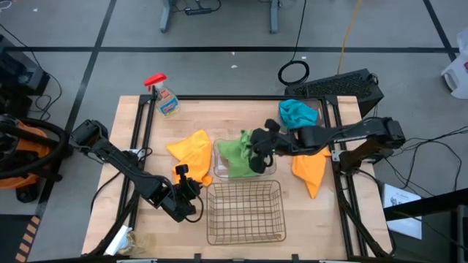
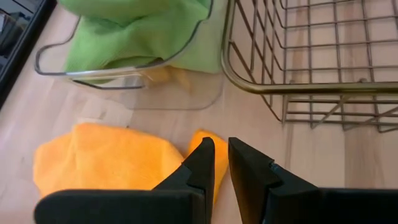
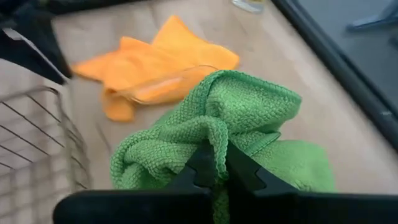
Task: Sort microfiber towel by color & place in baskets
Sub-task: Put the green microfiber cloth into the transparent bin
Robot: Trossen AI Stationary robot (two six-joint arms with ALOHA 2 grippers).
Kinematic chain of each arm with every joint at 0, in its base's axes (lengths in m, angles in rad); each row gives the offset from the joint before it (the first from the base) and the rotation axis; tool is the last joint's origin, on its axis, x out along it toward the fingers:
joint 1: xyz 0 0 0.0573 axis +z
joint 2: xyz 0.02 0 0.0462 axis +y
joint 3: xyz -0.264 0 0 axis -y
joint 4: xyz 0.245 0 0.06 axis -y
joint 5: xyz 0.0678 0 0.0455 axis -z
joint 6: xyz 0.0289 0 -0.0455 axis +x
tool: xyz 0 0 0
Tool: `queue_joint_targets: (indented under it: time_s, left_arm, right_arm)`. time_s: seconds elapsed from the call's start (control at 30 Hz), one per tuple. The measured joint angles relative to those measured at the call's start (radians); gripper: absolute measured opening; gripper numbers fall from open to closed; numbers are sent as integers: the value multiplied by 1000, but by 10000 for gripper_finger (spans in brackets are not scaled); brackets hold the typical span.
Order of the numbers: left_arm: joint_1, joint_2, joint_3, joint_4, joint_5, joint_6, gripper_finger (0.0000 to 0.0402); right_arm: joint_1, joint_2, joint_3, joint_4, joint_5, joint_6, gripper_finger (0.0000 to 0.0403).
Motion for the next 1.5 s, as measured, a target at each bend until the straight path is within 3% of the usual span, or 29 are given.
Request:
queue_joint_targets:
  time_s: [0.23, 0.53, 0.77, 1.0, 1.2, 1.5]
  left_arm:
    - [0, 0, 0, -1, -11, 0, 54]
    - [0, 0, 0, 3, -18, -1, 54]
    - [0, 0, 0, 3, -17, -5, 54]
    - [0, 0, 0, -12, -17, -26, 54]
    - [2, -46, 0, -52, -18, -26, 54]
    - [68, -152, 0, -34, -56, 47, 54]
  right_arm:
    - [-17, 0, -128, 134, -33, 96, 5]
    - [-24, 0, -279, 315, 41, 241, 7]
    - [-24, 0, -283, 310, 46, 385, 37]
    - [-23, 0, -283, 313, 39, 385, 71]
    - [-23, 0, -283, 313, 34, 385, 77]
    - [-23, -1, -250, 288, -63, 458, 75]
